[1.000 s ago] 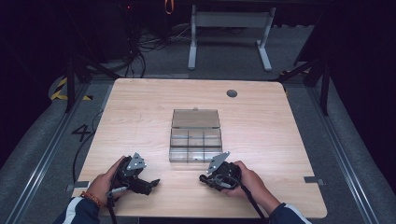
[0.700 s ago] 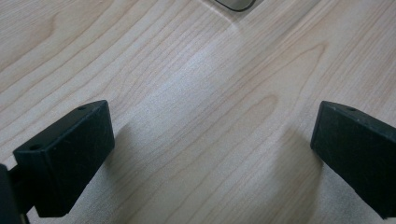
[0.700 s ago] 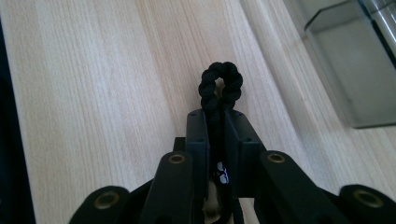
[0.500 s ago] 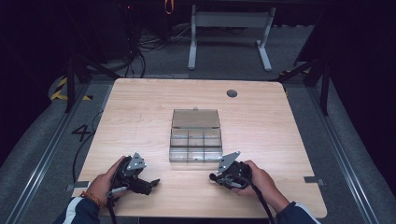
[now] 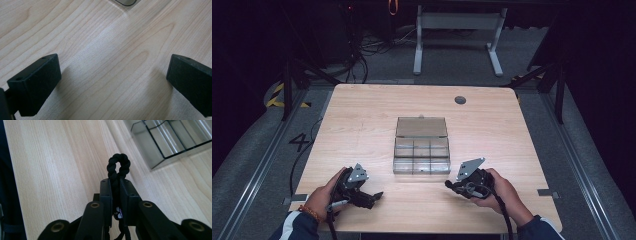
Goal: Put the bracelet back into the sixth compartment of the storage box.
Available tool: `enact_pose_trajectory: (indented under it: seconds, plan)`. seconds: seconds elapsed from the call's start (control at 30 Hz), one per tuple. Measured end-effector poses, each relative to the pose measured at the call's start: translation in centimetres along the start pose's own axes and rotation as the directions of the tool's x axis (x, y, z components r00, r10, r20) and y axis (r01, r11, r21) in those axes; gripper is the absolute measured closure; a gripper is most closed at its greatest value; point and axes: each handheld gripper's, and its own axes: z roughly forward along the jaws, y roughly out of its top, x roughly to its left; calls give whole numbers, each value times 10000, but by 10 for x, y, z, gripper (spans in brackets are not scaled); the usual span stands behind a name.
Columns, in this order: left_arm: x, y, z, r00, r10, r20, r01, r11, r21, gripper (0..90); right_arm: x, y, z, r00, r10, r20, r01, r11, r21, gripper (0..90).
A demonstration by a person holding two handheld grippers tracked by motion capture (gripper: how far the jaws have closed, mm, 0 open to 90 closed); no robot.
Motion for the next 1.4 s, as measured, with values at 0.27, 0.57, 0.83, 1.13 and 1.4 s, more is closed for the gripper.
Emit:
enact_pose_trajectory:
  seconds: [0.27, 0.57, 0.83, 1.13, 1.4]
  plan:
    - [0, 0, 0, 10000, 3, 0, -3, 10000, 0, 0, -8, 7, -13, 9995, 57, 297, -46, 9993, -366, 817]
    - [0, 0, 0, 10000, 5, 2, -5, 10000, 1, 0, -25, 35, -19, 9979, -108, 640, 141, 9986, -510, 817]
    - [0, 0, 0, 10000, 14, 0, -14, 10000, 7, 0, -37, 60, -4, 9973, -178, 706, 195, 9995, -244, 817]
    - [0, 0, 0, 10000, 3, 3, -3, 10000, 0, 0, -51, 79, 20, 9976, -22, 689, -7, 9992, 407, 817]
    - [0, 0, 0, 10000, 2, 1, -2, 10000, -4, 0, -61, 88, 42, 9967, 269, 768, -357, 9926, 1157, 823]
